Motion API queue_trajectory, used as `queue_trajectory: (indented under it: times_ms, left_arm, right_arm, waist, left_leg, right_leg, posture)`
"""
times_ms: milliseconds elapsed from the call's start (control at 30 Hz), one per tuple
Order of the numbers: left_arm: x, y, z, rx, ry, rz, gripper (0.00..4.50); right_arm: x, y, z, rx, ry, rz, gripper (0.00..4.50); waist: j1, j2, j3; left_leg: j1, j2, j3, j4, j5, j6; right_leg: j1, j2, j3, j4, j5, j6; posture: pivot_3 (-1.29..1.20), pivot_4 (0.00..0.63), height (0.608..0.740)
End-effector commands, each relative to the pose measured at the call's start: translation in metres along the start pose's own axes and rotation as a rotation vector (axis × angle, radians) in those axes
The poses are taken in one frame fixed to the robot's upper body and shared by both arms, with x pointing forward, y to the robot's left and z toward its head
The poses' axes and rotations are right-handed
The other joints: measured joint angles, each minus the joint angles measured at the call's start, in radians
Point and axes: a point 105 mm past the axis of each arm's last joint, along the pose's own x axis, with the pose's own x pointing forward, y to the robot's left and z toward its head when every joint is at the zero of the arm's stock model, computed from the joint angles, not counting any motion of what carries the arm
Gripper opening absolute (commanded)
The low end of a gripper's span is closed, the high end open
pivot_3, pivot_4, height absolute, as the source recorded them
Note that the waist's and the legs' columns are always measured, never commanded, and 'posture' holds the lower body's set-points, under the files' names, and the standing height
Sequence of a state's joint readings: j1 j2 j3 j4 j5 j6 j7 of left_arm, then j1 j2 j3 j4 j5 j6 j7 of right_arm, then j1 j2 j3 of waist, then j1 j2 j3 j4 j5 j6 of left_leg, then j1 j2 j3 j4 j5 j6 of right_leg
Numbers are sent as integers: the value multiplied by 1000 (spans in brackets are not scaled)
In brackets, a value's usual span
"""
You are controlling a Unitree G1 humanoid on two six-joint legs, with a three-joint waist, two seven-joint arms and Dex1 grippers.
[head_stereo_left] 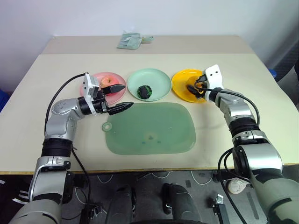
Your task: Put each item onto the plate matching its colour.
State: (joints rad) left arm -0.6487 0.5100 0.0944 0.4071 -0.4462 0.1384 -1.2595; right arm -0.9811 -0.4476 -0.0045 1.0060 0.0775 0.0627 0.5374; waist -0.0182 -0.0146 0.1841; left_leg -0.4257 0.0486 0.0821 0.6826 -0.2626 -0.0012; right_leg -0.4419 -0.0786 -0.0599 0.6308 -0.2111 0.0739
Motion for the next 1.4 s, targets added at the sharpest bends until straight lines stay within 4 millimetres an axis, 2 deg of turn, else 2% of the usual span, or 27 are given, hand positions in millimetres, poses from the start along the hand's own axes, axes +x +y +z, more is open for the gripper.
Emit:
queue_trajectory:
  times_ms: [33, 133, 233, 267, 367, 500, 567, 733, 867, 1033, 1233, 1400]
  left_arm:
    - [-3, 0, 11, 43, -19, 6, 4500]
    - [-3, -2, 10, 40, -19, -5, 4500]
    - [-5, -4, 11, 50, -32, -22, 4500]
    - [-5, -5, 11, 50, -36, -30, 4500]
    - [-9, -9, 14, 48, -56, -66, 4500]
    - [-15, -15, 16, 40, -62, -122, 4500]
    - [-18, -16, 16, 38, -66, -140, 4500]
    - [-26, -22, 5, 7, -26, -183, 4500]
    - [-27, -27, -8, 61, 33, -190, 4500]
    - [-27, -31, -10, 21, 23, -200, 4500]
    - [-17, -32, -12, -2, -3, -198, 4500]
    - [-11, -31, -6, 11, -22, -198, 4500]
  right_arm:
    - [0, -6, 28, -25, -89, -6, 4465]
    - [-5, -9, 43, -55, -164, 1, 4465]
    - [-22, -6, 72, -33, -340, 70, 4465]
    - [-29, -3, 78, -27, -386, 100, 4465]
    - [-72, 28, 89, -113, -527, 302, 4465]
    - [-125, 62, 74, -172, -504, 499, 4465]
    - [-146, 73, 65, -176, -463, 556, 4465]
    - [-183, 92, 53, -201, -389, 649, 4465]
    - [-200, 95, 45, -193, -351, 678, 4465]
    - [-208, 97, 43, -187, -332, 660, 4465]
    - [-213, 95, 42, -194, -307, 622, 4465]
    - [-211, 90, 40, -209, -291, 589, 4465]
  waist:
    - [0, 0, 0]
    - [1, 0, 0]
    - [2, 1, 1]
    - [3, 1, 1]
    - [13, 1, 0]
    - [15, 1, 1]
    - [12, 1, 1]
    - [6, 1, 0]
    - [10, 1, 0]
    - [16, 0, 0]
    - [31, 0, 0]
    - [32, 0, 0]
  left_leg:
    - [0, 0, 0, 0, 0, 0]
    - [0, 0, 0, 0, 0, 0]
    - [0, 0, 0, 0, 0, 0]
    - [0, 0, 0, 0, 0, 0]
    - [0, 0, -1, -1, 0, 0]
    - [0, 0, -1, -1, 0, 0]
    - [0, 0, -1, 0, 0, 0]
    - [3, 0, -1, 1, 0, -1]
    - [4, 0, -2, 1, 0, -1]
    - [2, 0, -2, 1, 0, 0]
    - [2, 0, -2, 1, 0, 0]
    - [2, 0, -2, 1, 0, 0]
  right_leg:
    - [0, 0, 0, 0, 0, 0]
    - [0, 0, 0, 0, 0, 0]
    - [0, 0, 0, 0, 0, 0]
    - [0, 0, 0, 0, 0, 0]
    - [0, 0, 0, 0, 0, 0]
    - [1, -1, -1, 0, -1, 1]
    - [1, -2, -1, 0, -1, 1]
    - [3, -1, -1, 0, -2, -4]
    - [3, -1, 0, 0, -2, -4]
    - [3, -1, 0, -1, -2, -4]
    - [3, -1, 0, -2, -2, -4]
    - [3, -1, 0, -2, -2, -4]
  posture:
    - [0, 150, 740]
    - [0, 150, 740]
    - [0, 150, 740]
    - [0, 150, 740]
    - [0, 150, 740]
    - [0, 150, 740]
    - [0, 150, 740]
    - [0, 150, 740]
    - [0, 150, 740]
    - [0, 150, 740]
    - [0, 150, 740]
    - [0, 150, 740]
